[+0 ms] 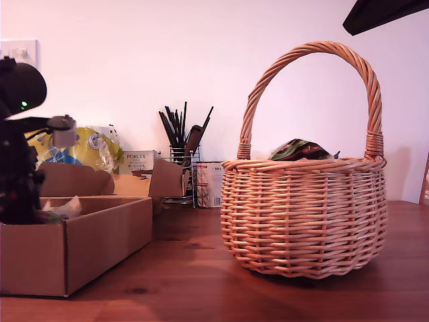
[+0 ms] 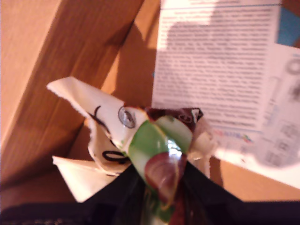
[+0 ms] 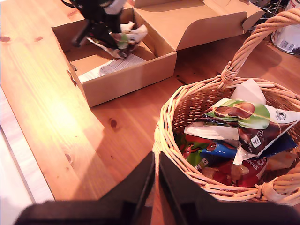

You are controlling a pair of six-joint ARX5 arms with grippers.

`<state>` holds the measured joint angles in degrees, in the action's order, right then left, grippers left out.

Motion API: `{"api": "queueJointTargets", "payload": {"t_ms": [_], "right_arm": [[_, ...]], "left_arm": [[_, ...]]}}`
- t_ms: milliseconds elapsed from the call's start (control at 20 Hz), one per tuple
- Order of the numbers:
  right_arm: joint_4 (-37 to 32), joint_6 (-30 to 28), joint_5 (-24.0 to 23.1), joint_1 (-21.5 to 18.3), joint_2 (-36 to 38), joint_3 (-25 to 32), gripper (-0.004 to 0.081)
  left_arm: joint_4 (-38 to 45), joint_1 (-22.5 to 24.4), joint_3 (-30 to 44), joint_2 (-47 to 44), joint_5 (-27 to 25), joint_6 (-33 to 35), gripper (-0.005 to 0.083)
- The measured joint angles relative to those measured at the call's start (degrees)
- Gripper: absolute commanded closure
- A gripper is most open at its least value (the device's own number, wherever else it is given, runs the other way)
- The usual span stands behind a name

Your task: Move the bags of Easter eggs from the cardboard box on the left into the woven basket on the right side.

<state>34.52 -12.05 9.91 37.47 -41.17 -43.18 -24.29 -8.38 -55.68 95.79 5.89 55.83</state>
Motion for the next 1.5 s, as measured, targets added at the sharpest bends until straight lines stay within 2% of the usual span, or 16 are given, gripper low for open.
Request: {"api": "queueJointTargets", "payload": {"t_ms": [100, 200, 250, 350, 550, 700, 800, 900, 1000, 1050, 1200, 1300, 1350, 1500], "right_arm": [[-0.3, 0.0, 0.0, 0.0, 0.0, 0.0, 0.0782], [-0.4, 0.0, 0.0, 0.0, 0.0, 0.0, 0.0782], [-0.4, 0.0, -0.3, 0.0, 0.0, 0.0, 0.0782], [-0.5, -0.1, -1.9, 0.0, 0.0, 0.0, 0.0782], [-0.5, -0.1, -5.2, 0.0, 0.0, 0.0, 0.0782], [-0.4, -0.1, -6.3, 0.0, 0.0, 0.0, 0.0782], [-0.5, -0.1, -7.2, 0.0, 0.0, 0.0, 0.0782], [-0.5, -0.1, -7.8, 0.0, 0.0, 0.0, 0.0782], [-0.6, -0.1, -7.9, 0.0, 0.0, 0.0, 0.0782], [-0.7, -0.1, -7.9, 0.0, 0.0, 0.0, 0.0782], [-0.7, -0.2, -7.9, 0.0, 0.0, 0.0, 0.0782], [-0.7, -0.2, -7.9, 0.0, 0.0, 0.0, 0.0782], [-0.8, -0.2, -7.9, 0.0, 0.0, 0.0, 0.0782], [-1.1, -0.2, -7.9, 0.0, 0.0, 0.0, 0.0782]], "left_arm": [[-0.7, -0.3, 0.0, -3.2, 0.5, -2.9, 0.0629], [-1.5, -0.9, 0.0, -7.8, 3.8, -5.9, 0.0629], [-1.7, -1.6, 0.0, -10.1, 6.5, -5.9, 0.0629], [-1.6, -3.3, 0.0, -13.7, 13.7, -12.7, 0.0629], [0.9, -5.4, 0.0, -16.2, 27.8, -19.2, 0.0629], [6.5, -6.7, 0.1, -16.2, 39.2, -24.4, 0.0632], [13.7, -10.4, 0.1, -16.2, 43.1, -27.7, 0.0632], [20.7, -16.5, 0.1, -16.1, 42.0, -32.6, 0.063], [20.9, -21.2, 0.0, -16.1, 35.1, -33.0, 0.0608], [18.9, -22.1, 0.0, -16.1, 32.1, -32.4, 0.0605], [11.8, -20.2, 0.0, -16.1, 25.6, -29.6, 0.0605], [7.0, -19.3, 0.0, -16.1, 23.3, -26.7, 0.0605], [5.0, -19.6, 0.0, -16.1, 23.0, -26.3, 0.0564], [0.2, -22.9, 0.0, -16.1, 19.7, -21.8, 0.0112]]}}
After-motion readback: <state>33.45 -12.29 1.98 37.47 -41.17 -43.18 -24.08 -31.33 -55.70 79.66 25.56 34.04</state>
